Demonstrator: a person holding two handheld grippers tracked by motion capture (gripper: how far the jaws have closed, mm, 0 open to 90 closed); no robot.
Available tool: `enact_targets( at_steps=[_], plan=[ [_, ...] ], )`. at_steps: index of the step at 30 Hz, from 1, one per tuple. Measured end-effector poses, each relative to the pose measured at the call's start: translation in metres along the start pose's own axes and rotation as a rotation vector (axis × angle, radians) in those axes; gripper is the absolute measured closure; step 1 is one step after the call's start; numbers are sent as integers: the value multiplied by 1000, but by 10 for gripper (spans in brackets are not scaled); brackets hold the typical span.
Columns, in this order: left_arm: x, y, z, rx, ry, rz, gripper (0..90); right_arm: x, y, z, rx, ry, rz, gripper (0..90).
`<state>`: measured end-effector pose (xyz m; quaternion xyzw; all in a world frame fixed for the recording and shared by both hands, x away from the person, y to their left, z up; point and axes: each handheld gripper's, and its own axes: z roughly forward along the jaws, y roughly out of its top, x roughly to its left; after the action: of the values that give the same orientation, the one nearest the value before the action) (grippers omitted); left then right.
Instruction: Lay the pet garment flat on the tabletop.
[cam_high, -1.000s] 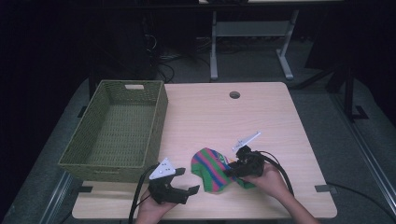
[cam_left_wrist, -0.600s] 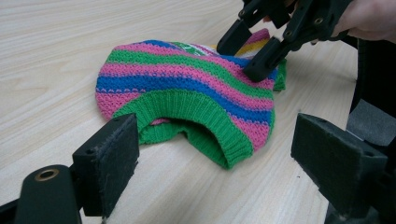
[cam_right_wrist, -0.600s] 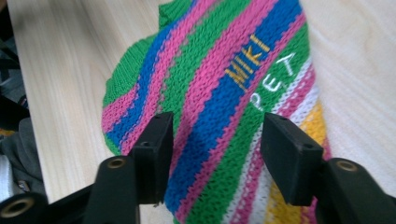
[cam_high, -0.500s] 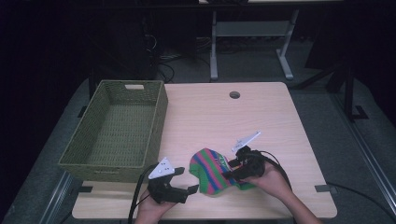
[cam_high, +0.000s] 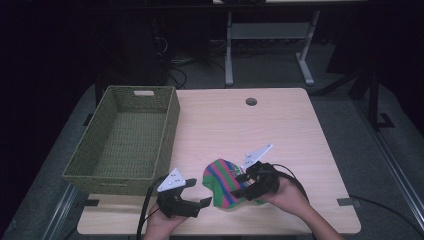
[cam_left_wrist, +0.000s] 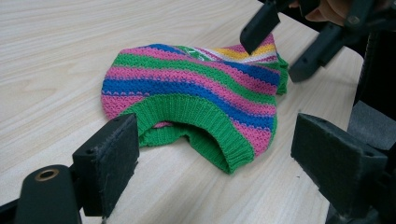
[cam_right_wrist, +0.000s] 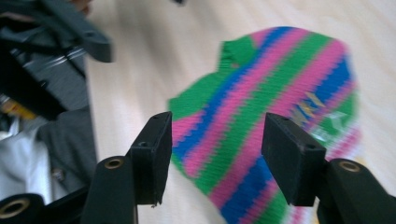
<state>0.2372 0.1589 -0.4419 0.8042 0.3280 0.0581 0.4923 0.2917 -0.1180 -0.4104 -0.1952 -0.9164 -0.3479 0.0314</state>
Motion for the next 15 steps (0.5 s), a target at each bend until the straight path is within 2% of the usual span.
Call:
enact_targets(
  at_steps=[2,5,9,15],
  plan=[
    [0,0,0,-2,0,-1,148,6,5,8,15,23,-38,460],
    [0,0,-1,-5,1,-2,148,8,9,18,35,45,-52,479],
    [1,0,-2,-7,2,-1,148,9,13,31,59,63,-59,486],
    [0,0,-2,-6,-2,-4,148,7,14,47,92,55,-62,495]
  ],
)
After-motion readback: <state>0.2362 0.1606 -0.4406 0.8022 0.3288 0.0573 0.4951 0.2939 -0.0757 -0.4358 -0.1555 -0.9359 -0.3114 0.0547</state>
